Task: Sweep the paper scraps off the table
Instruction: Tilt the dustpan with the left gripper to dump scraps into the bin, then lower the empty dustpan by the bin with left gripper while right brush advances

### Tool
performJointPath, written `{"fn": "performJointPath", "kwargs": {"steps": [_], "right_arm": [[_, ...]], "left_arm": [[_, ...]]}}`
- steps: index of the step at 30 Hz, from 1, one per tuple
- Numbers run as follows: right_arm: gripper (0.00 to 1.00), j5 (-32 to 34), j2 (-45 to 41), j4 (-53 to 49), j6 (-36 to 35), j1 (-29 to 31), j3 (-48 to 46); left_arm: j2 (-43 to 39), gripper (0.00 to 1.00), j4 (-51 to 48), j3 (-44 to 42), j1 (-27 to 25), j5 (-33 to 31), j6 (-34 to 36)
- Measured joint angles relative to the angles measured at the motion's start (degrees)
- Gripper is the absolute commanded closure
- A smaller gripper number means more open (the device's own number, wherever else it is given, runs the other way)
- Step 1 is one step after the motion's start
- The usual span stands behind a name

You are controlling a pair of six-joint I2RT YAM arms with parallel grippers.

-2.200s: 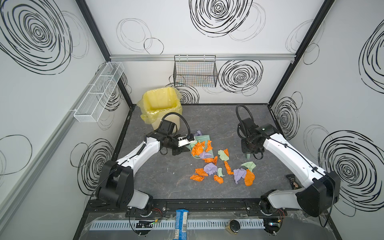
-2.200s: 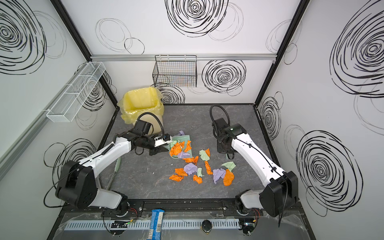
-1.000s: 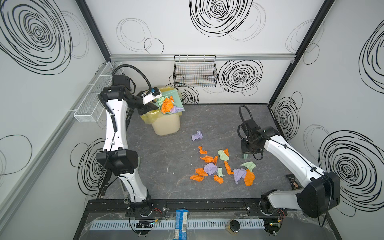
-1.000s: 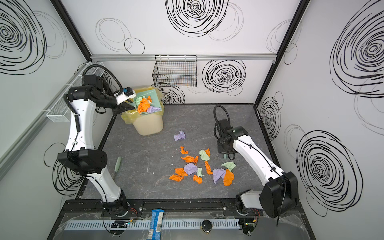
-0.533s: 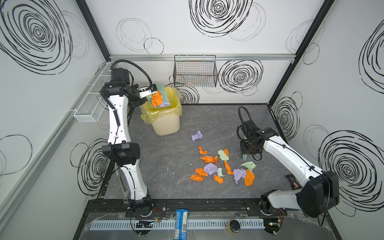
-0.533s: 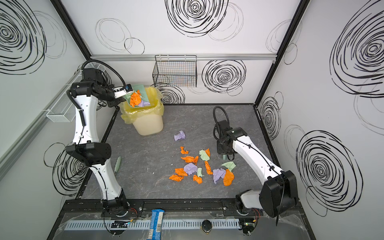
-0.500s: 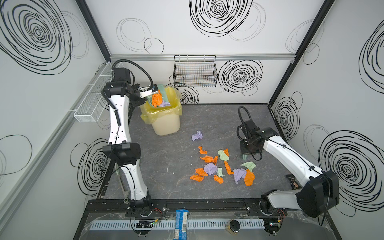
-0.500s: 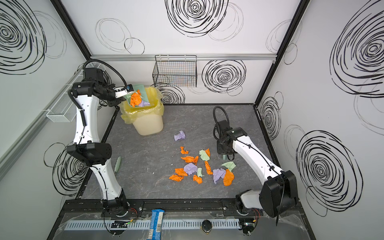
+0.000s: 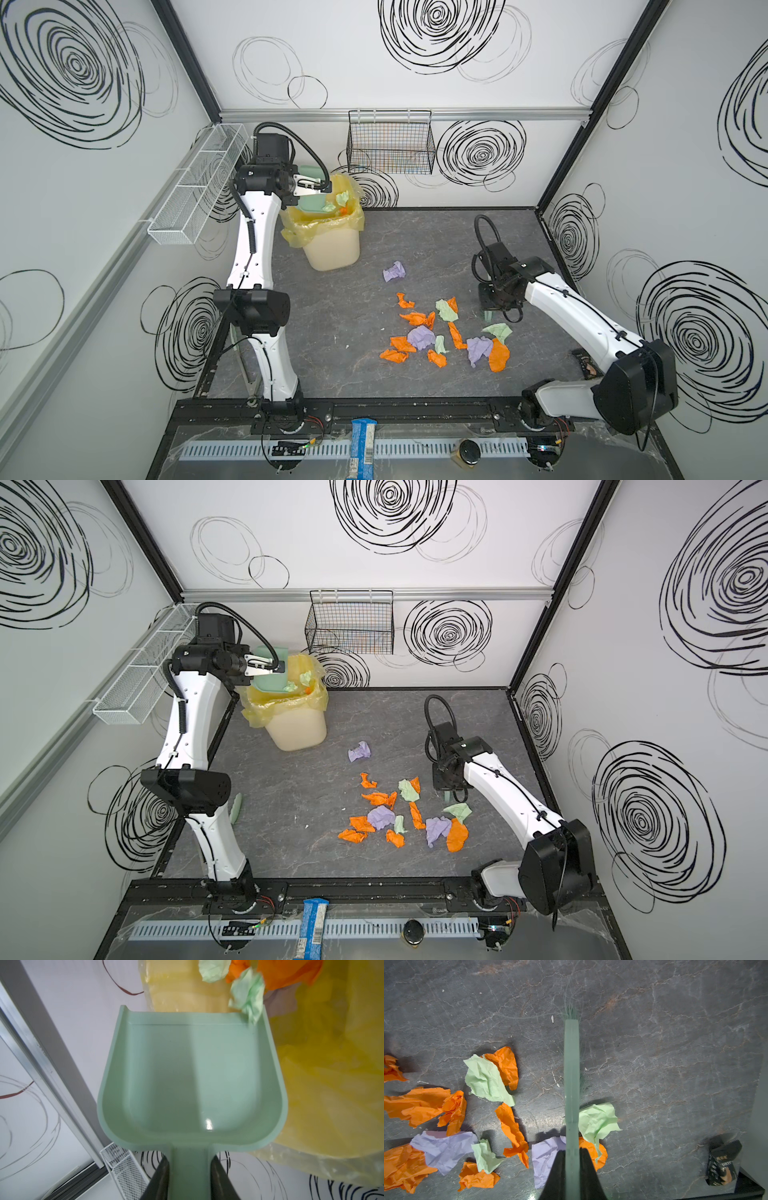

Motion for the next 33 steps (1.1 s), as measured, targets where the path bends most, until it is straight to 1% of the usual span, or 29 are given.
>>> {"fn": "performJointPath", "kwargs": {"steps": [4,7,12,17,20,23,26,29,33], "right_arm": [[1.00,-0.2,1.0,0.2,0.0,0.1,2.6],[1.00,-2.8,1.8,1.9,0.0,0.1,5.9],[1.00,-12.3,4.1,10.9,1.2,0.8,9.2],[1.00,-23.7,9.2,25.4,7.3,3.1,10.2],[1.00,-29.5,14.1,34.7,12.8,4.3,11.5],[1.00,-33.3,20.9,43.0,17.9,5.4,14.2],[1.00,-36.3,27.0,49.7,22.8,5.8,16.0],[1.00,-38.3,31.8,54.8,27.0,5.9,16.1],[1.00,-39.5,36.0,57.2,30.1,5.5,15.9]], "left_arm": [[-1.8,1.00,3.0,-0.1,0.5,-0.9,0.9],[-3.9,1.00,4.6,0.0,1.2,-0.3,0.8],[-7.7,1.00,5.4,0.0,4.5,4.0,-1.6],[-12.4,1.00,3.5,-0.9,9.1,11.9,-6.4],[-18.6,1.00,2.2,-6.6,11.2,17.0,-9.0],[-27.6,1.00,1.7,-17.1,11.7,22.5,-11.2],[-34.9,1.00,0.9,-26.0,11.8,27.0,-12.8],[-40.5,1.00,0.8,-34.2,11.9,30.9,-14.2],[-46.0,1.00,0.8,-45.7,11.8,35.0,-15.4]]}}
